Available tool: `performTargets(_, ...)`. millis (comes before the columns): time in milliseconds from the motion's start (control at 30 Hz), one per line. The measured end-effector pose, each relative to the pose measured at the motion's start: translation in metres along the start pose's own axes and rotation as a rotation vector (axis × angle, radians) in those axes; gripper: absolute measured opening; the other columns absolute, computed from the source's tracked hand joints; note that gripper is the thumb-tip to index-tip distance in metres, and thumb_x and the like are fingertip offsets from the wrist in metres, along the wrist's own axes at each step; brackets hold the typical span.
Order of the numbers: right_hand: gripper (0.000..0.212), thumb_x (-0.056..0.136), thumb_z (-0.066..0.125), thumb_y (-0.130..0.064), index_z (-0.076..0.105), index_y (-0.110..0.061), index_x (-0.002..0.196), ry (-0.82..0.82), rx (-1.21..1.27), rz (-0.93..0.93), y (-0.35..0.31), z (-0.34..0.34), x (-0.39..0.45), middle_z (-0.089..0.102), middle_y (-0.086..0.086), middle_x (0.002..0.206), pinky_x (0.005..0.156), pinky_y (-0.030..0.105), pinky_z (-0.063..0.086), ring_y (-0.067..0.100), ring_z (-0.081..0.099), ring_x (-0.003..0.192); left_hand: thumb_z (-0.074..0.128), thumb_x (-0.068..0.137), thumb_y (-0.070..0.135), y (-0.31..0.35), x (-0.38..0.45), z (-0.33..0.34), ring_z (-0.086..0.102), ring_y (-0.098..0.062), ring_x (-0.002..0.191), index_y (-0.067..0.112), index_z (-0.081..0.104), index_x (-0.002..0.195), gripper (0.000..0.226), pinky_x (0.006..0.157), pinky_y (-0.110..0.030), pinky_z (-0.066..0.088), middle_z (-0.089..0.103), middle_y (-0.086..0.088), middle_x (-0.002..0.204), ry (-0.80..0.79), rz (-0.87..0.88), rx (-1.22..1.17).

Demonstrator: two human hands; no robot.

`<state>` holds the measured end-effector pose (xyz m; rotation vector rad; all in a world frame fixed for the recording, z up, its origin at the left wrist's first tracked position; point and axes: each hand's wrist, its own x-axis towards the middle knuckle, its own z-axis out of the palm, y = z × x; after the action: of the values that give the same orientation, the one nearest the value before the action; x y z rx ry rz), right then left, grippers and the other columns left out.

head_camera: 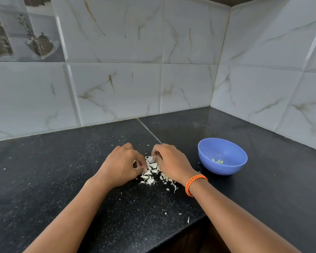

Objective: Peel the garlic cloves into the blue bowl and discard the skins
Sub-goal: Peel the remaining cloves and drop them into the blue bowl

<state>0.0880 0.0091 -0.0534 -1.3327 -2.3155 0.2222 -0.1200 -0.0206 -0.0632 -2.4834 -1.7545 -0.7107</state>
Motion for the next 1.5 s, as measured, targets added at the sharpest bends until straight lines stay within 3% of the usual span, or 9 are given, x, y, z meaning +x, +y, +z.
performTargets(100,0.012,0.111,0.055,-0.026,0.066,-0.025,0.105,0.053,0.048,0.009,0.001,-0.004,-0.005,0.064,-0.008,0.107,0.074,0.035,0.054,0.011,0.061,0.090,0.081,0.091,0.049,0.004,-0.002,0.000,0.045,0.004,0.088,0.043,0.079,0.100,0.012,0.082,-0.020,0.034,0.056,0.022,0.089,0.003,0.013,-0.016)
performTargets(233,0.019,0.112,0.053,-0.026,0.069,-0.024,0.103,0.097,0.061,0.013,0.003,-0.005,-0.011,0.063,-0.011,0.103,0.067,0.028,0.048,0.008,0.060,0.086,0.076,0.095,0.045,0.005,-0.002,0.003,0.044,-0.001,0.092,0.041,0.075,0.099,0.006,0.085,-0.028,0.035,0.061,0.022,0.095,-0.003,0.067,0.027)
performTargets(367,0.021,0.111,0.054,-0.026,0.074,-0.025,0.116,0.124,0.067,0.003,0.009,-0.005,-0.016,0.070,-0.010,0.108,0.074,0.032,0.055,0.009,0.065,0.093,0.068,0.099,0.041,0.006,-0.004,0.004,0.049,-0.002,0.094,0.039,0.071,0.100,0.004,0.085,-0.028,0.040,0.063,0.023,0.094,0.034,0.089,-0.005)
performTargets(567,0.016,0.104,0.068,-0.026,0.076,-0.030,0.117,0.156,0.262,0.027,0.013,-0.002,-0.019,0.075,-0.014,0.096,0.076,0.029,0.059,0.002,0.068,0.084,0.082,0.091,0.044,0.010,-0.004,0.001,0.057,-0.001,0.093,0.039,0.076,0.094,0.008,0.078,-0.011,0.032,0.066,0.025,0.084,0.080,0.002,-0.089)
performTargets(800,0.017,0.096,0.074,-0.012,0.081,-0.022,0.108,0.156,0.490,0.035,0.017,-0.007,-0.028,0.075,-0.010,0.089,0.072,0.015,0.055,0.009,0.071,0.080,0.089,0.083,0.035,0.018,-0.007,0.003,0.059,0.003,0.082,0.042,0.075,0.092,0.018,0.068,-0.022,0.042,0.063,0.021,0.079,0.129,-0.064,-0.202)
performTargets(967,0.014,0.099,0.071,-0.016,0.081,-0.024,0.104,0.151,0.498,0.029,0.027,-0.009,-0.038,0.076,-0.011,0.095,0.073,0.016,0.053,0.010,0.072,0.085,0.086,0.087,0.031,0.023,-0.006,0.006,0.056,0.001,0.087,0.039,0.077,0.092,0.012,0.070,-0.020,0.039,0.060,0.044,0.093,0.148,-0.030,-0.222)
performTargets(1200,0.016,0.105,0.064,-0.014,0.075,-0.026,0.107,0.174,0.493,-0.021,0.032,-0.005,-0.052,0.071,-0.015,0.100,0.074,0.014,0.046,0.012,0.068,0.094,0.077,0.097,0.042,0.022,-0.004,0.018,0.051,-0.003,0.095,0.039,0.079,0.098,0.004,0.083,-0.031,0.043,0.071,0.026,0.101,0.218,0.051,-0.182)
performTargets(1367,0.018,0.102,0.068,-0.008,0.079,-0.021,0.106,0.250,0.522,-0.059,0.028,-0.004,-0.055,0.075,-0.015,0.098,0.074,0.011,0.047,0.010,0.070,0.094,0.082,0.093,0.039,0.039,-0.002,0.025,0.049,-0.002,0.103,0.040,0.079,0.094,0.003,0.088,-0.022,0.040,0.073,0.027,0.092,0.296,-0.050,-0.330)
performTargets(1500,0.021,0.096,0.072,-0.002,0.077,-0.023,0.100,0.269,0.582,-0.034,0.029,-0.003,-0.054,0.074,-0.017,0.092,0.068,0.014,0.049,0.010,0.070,0.087,0.089,0.085,0.025,0.040,-0.002,0.022,0.050,0.003,0.097,0.039,0.074,0.088,0.021,0.077,-0.009,0.033,0.072,0.028,0.091,0.278,-0.117,-0.378)
